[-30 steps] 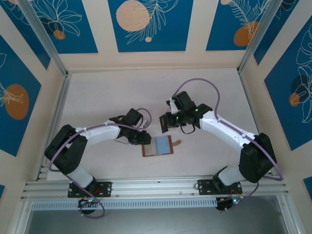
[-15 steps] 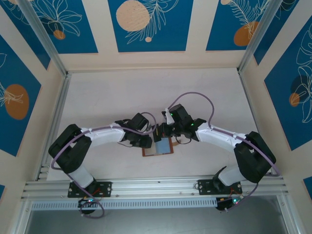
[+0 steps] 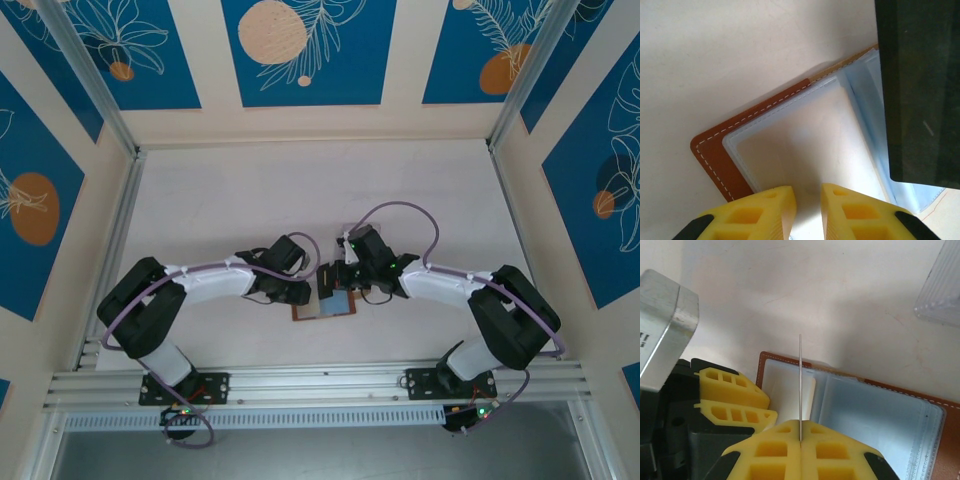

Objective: Put the credit cards into the card holder
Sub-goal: Insert the credit card into the card slot.

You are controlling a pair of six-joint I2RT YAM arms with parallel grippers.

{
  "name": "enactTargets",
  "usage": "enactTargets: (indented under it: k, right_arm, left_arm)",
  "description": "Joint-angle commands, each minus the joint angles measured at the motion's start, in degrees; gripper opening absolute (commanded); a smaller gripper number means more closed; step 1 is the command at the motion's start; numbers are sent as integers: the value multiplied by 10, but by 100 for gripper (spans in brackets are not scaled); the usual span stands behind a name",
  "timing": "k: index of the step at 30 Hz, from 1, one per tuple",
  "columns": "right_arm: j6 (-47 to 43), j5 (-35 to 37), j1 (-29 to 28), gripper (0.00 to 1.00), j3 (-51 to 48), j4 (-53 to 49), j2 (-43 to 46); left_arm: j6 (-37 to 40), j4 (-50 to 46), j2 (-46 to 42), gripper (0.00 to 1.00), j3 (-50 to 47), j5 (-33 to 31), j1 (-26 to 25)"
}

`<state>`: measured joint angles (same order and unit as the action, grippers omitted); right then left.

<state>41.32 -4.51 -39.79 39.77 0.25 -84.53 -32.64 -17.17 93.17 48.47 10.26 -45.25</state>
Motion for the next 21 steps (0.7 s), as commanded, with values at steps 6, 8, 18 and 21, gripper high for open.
enactTargets:
  k: [6, 8, 18, 21]
  right_arm:
    - [32, 14, -2, 0, -27, 52, -13]
    - [29, 18, -2, 0, -23, 49, -19]
    - [29, 24, -2, 0, -28, 57, -32]
    - [32, 17, -4, 0, -34, 63, -35]
  left_arm:
    - [-8, -31, 30, 24, -30, -23, -11]
    - [-9, -31, 30, 24, -31, -22, -11]
    - [-11, -27, 30, 24, -36, -20, -11]
    - [-11, -26, 32, 24, -36, -19, -11]
